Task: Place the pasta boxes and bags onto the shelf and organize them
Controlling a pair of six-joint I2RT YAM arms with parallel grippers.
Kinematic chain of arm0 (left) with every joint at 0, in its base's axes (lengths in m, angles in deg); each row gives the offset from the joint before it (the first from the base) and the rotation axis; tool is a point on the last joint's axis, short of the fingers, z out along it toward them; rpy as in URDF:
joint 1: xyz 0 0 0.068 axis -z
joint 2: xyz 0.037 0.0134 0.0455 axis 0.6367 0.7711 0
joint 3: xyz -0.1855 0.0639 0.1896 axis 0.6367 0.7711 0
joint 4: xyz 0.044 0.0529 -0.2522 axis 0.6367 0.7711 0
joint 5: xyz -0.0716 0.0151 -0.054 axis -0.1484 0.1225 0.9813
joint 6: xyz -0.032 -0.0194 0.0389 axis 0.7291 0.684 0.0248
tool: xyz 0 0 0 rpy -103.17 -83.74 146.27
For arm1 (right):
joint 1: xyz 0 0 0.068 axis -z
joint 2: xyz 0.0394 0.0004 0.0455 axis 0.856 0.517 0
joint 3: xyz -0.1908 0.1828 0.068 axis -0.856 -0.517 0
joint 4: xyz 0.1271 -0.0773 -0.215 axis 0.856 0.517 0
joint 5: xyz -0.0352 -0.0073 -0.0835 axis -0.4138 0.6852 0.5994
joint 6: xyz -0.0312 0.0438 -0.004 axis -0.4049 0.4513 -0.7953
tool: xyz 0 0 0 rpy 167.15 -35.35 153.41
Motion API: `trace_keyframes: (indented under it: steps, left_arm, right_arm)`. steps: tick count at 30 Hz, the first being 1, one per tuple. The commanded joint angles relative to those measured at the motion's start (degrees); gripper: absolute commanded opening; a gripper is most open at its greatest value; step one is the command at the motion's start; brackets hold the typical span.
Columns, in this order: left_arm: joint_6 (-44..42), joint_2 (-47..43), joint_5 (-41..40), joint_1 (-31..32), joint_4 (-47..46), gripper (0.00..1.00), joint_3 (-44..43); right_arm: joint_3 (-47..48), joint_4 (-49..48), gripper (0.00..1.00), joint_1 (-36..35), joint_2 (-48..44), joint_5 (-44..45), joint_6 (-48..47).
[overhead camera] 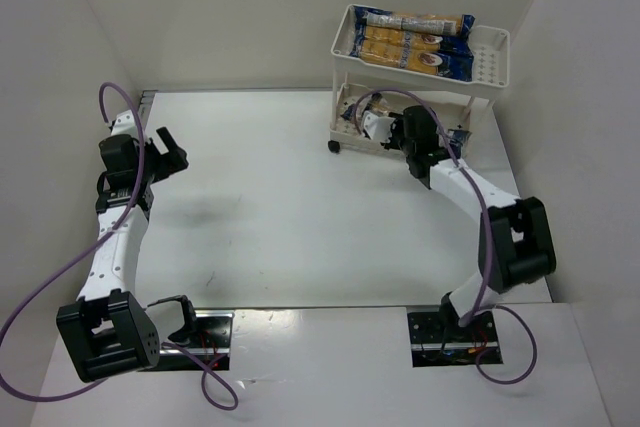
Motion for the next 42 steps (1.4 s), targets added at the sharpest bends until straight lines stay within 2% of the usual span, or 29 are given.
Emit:
trace_keyframes:
  steps: [1,7,9,11,13,14,21,25,32,36,38,40,42]
  left_arm:
    - [0.7,-1.4,1.1,-0.4,-2.0,1.00,-0.8]
    - [0.1,-1.4,0.5,-0.4,-2.0,1.00,-1.8]
    - [0.1,-1.4,0.5,-0.4,-2.0,1.00,-1.8]
    - [0.1,-1.4,0.5,-0.4,-2.0,1.00,-1.8]
    - [0.1,-1.4,0.5,-0.4,-2.0,1.00,-1.8]
    - [-0.4,-1.4,0.5,-0.4,-2.0,1.00,-1.8]
    - [-0.4,-1.4,0.5,-0.4,-2.0,1.00,-1.8]
    - [-0.4,-1.4,1.1,-0.4,-2.5,1.00,-1.3]
    - [0.7,-2.0,1.6,-0.4,-3.0,1.00,0.5]
    - [1.2,-5.2,1.6,-0.4,-3.0,1.00,2.6]
    - [1.8,-6.4,2.1,-0.4,-3.6,1.00,4.1]
    - [2.6,-8.8,2.7,-0.4,-3.6,1.00,5.8]
    - [3.2,-11.3,3.2,-0.4,-3.6,1.00,7.1]
  right_arm:
    - [5.8,-16.2,0.00,1.3,5.3,-5.4,-8.0]
    - [10.3,-20.4,0.00,2.5,12.6,-7.4,-11.8]
    - [12.7,-20.9,0.04,3.0,16.6,-5.1,-11.8]
    - [16.3,-21.6,0.25,3.0,18.7,-3.6,-10.7]
    - [19.0,-21.0,0.51,3.0,20.2,-2.2,-8.9]
    - [19.0,-20.4,0.61,3.0,20.2,-2.2,-8.9]
    - [13.6,-19.2,0.74,1.9,14.3,-2.2,-6.0]
    - [8.0,-16.0,0.76,-0.3,8.3,-1.7,-2.9]
    - [-1.9,1.4,0.81,-9.2,-9.3,-7.6,4.5]
    - [-6.1,8.4,0.84,-20.0,-21.9,-5.6,14.8]
    - [-6.1,11.9,0.88,-22.8,-25.5,-3.6,20.0]
    - [-4.1,13.8,0.91,-23.4,-29.3,1.5,29.2]
    - [-1.3,16.4,0.95,-20.6,-31.4,4.7,34.7]
